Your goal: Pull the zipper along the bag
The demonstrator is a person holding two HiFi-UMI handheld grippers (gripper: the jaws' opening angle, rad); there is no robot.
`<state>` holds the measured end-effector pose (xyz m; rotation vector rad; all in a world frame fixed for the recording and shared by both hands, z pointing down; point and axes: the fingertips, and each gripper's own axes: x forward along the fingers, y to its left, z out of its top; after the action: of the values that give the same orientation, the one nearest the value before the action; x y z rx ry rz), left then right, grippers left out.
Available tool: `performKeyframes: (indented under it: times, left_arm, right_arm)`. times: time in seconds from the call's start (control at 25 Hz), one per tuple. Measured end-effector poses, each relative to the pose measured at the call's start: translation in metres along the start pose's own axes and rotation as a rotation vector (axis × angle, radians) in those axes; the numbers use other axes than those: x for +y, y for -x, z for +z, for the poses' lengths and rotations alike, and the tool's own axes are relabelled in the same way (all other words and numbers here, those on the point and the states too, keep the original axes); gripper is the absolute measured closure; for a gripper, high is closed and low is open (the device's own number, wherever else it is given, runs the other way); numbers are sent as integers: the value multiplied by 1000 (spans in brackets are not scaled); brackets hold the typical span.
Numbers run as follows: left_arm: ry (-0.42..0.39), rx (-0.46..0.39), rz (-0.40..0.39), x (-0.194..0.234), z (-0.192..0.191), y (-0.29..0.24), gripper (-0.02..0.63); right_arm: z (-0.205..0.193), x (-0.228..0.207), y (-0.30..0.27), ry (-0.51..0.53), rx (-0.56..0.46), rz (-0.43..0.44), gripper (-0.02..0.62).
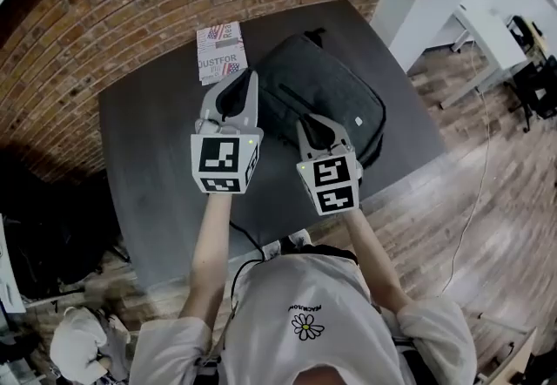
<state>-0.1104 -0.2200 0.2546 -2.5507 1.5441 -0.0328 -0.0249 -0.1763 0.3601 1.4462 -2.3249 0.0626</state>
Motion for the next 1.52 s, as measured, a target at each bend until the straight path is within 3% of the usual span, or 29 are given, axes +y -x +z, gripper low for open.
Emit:
performKeyframes:
  times: [0.28, 0.6, 0.84, 1.52]
  left_arm:
    - [15, -47, 205, 18, 24, 63, 606]
    - [51, -72, 324, 14, 10, 122, 606]
    - [66, -25, 328, 1, -15, 138, 604]
    - [65, 30, 360, -5, -33, 153, 604]
  right_arm:
    - [59, -2, 34, -17, -220, -5, 593]
    - [73, 16, 54, -107, -360, 62, 594]
    - [57, 31, 52, -165, -339, 139, 594]
    - [36, 48, 49, -121, -277, 150, 595]
